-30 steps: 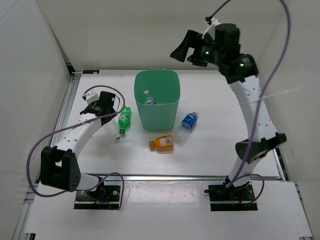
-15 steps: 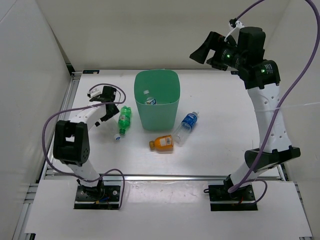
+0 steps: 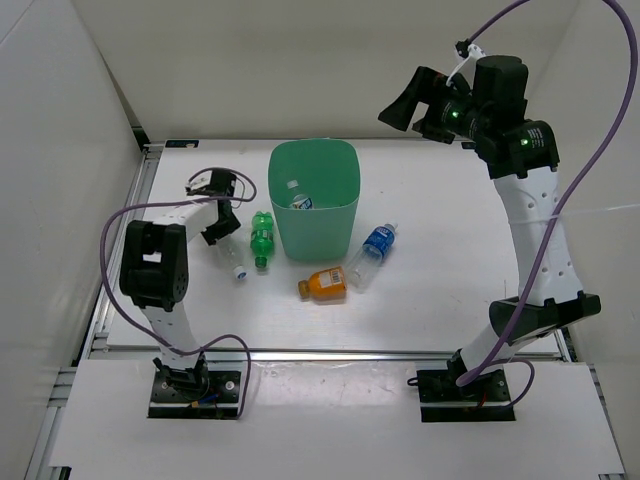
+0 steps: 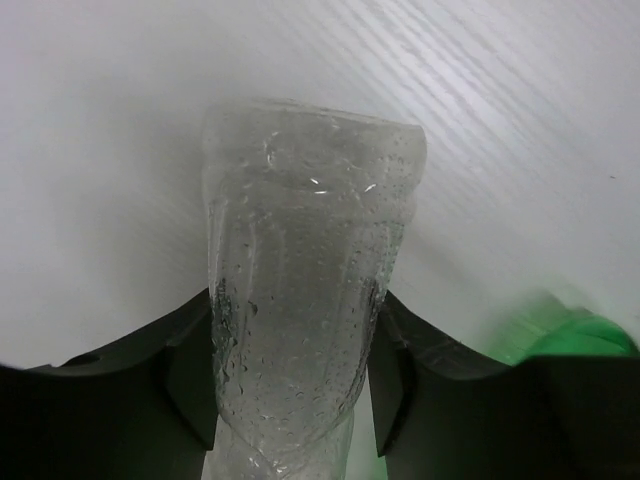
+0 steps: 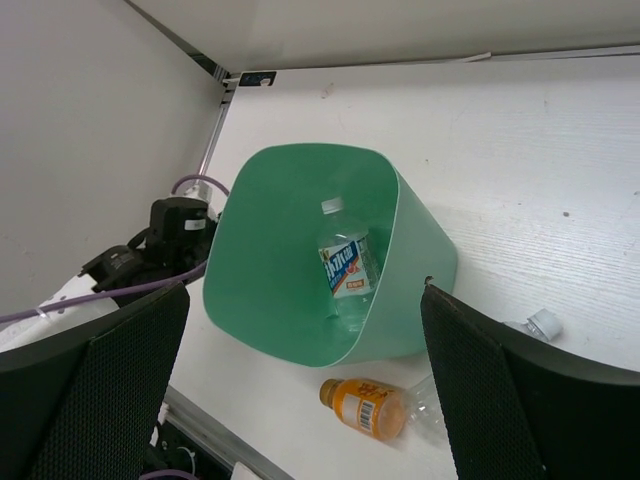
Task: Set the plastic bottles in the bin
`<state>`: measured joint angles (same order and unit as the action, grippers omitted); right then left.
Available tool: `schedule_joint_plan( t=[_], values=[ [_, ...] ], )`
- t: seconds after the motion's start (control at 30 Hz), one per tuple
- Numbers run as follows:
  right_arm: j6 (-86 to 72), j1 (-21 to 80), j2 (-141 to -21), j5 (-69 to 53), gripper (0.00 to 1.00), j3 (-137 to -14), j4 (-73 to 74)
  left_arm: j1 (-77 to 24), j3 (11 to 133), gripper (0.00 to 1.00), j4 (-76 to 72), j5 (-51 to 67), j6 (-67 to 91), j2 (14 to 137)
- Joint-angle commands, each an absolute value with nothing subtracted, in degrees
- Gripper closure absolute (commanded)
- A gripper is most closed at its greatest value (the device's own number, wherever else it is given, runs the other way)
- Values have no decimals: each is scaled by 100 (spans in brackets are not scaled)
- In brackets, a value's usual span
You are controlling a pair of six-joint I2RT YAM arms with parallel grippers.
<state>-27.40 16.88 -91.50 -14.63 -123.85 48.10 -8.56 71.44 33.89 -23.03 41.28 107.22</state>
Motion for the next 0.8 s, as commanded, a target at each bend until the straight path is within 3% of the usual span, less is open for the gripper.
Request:
schedule_joint_plan(
  t=[0.0,0.17,0.33,0.53,0.77],
  values=[
    [-2584,1688,-8956,-1362,0,-12366,4772,-537,7162,62,3393,-2663,4165,9908],
    [-2637,1688,-9009,-1362,0,-12305,4772,-360,8783,73,3507,-2638,4228,9439],
    [-2751,1688,-9062,-1477,0,-12200,4720,-746,10298,73,3507,-2119,4535,9596],
    [-2804,1688,-9114,-1477,0,-12146,4720,-2125,12373,73,3507,-2293,3756,10440],
    [-2804,1627,-9053,-1354,0,-11971,4720,-3233,12789,62,3507,-2635,3218,11180]
  ],
)
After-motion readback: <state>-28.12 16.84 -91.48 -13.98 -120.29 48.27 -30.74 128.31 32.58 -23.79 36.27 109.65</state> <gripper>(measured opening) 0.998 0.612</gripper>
